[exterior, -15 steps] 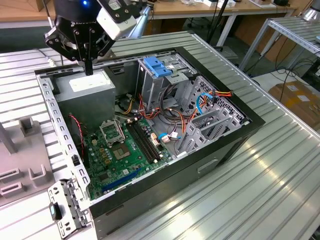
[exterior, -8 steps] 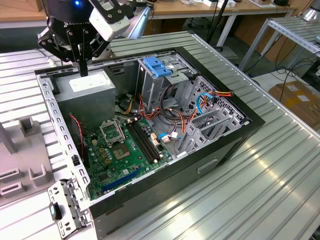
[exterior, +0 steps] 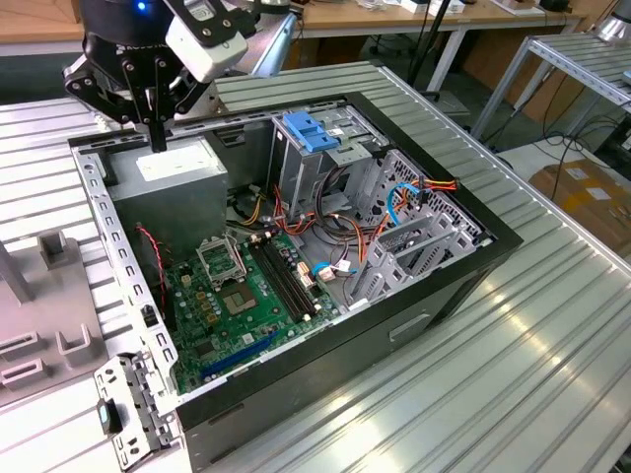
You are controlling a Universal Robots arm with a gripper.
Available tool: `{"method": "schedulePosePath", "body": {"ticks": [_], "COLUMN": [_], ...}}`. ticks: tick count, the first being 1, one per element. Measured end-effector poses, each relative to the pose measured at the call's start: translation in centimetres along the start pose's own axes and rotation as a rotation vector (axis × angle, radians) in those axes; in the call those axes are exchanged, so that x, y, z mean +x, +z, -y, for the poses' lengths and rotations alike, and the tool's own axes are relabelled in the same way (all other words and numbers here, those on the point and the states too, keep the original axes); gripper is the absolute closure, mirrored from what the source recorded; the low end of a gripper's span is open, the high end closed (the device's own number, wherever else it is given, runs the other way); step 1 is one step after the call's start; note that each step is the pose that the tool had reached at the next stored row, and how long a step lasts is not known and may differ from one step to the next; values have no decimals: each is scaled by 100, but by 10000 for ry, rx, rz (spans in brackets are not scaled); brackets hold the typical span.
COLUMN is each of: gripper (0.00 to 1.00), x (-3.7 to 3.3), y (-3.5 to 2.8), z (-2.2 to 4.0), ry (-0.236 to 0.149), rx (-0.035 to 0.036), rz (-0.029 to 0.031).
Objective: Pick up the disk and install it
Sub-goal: 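Reach for the disk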
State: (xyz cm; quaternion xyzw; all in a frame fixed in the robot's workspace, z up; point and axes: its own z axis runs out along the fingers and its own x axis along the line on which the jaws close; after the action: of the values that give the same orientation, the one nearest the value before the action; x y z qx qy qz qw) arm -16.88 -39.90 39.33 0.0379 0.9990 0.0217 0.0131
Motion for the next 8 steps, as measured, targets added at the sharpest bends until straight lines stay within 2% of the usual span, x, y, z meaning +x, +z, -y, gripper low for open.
{"method": "schedulePosePath", "body": {"ticks": [8], "gripper": [89], "x": [96], "y": [-3], "z": [7], "ry": [-1], "rx": [0], "rz": [0]}}
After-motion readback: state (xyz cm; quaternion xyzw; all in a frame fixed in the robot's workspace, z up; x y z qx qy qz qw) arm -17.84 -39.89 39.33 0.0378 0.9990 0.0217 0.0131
